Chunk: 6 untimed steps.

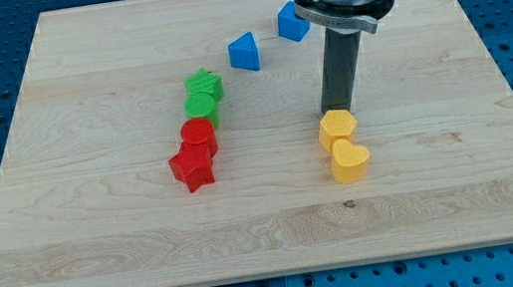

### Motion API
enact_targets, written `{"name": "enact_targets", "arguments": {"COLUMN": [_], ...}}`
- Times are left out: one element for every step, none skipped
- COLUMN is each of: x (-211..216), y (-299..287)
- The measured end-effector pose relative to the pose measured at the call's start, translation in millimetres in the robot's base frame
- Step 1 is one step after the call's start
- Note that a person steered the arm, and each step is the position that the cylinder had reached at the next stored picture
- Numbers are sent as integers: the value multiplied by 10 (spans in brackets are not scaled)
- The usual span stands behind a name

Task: Go to the left side of the triangle

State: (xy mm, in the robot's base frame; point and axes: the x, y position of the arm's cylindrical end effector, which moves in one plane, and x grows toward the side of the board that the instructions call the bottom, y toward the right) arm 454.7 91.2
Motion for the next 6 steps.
{"name": "enact_targets", "arguments": {"x": [37,37,-120,-375,-459,-749], "y": [0,0,-24,-200,-547,-939]}}
